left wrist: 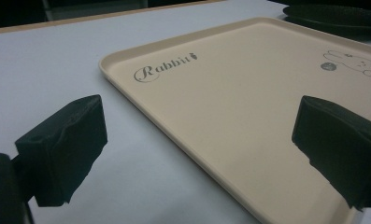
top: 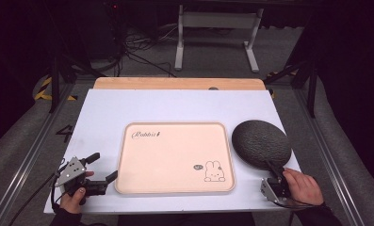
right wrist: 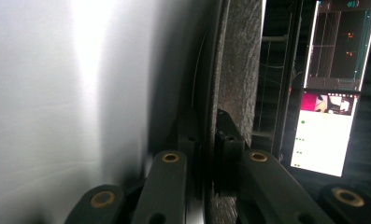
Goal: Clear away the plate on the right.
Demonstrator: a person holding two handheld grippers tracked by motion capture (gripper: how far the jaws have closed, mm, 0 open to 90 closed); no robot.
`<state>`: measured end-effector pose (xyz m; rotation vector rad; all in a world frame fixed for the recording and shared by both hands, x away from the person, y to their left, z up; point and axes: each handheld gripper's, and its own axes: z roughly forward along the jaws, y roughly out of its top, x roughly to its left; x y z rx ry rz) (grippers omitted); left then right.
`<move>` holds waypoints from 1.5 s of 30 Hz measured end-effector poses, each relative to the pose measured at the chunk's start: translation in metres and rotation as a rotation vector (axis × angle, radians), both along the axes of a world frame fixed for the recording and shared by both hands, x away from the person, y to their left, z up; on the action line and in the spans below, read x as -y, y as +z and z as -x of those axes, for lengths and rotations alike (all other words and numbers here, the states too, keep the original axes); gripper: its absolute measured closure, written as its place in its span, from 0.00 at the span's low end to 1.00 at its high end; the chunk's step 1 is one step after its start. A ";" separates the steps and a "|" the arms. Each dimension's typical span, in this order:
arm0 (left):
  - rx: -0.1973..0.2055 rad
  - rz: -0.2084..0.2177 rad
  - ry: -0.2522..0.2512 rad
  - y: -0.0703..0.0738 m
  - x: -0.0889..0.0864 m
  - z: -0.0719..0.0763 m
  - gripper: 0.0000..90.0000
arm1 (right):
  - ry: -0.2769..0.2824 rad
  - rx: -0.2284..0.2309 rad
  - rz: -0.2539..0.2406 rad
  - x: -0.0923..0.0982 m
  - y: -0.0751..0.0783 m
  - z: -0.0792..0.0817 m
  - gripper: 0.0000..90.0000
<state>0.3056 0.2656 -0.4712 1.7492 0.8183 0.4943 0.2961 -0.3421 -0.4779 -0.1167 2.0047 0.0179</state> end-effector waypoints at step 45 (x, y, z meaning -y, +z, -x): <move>0.000 0.000 -0.002 0.000 0.000 0.000 0.04 | 0.012 0.029 0.020 -0.017 0.064 0.008 0.94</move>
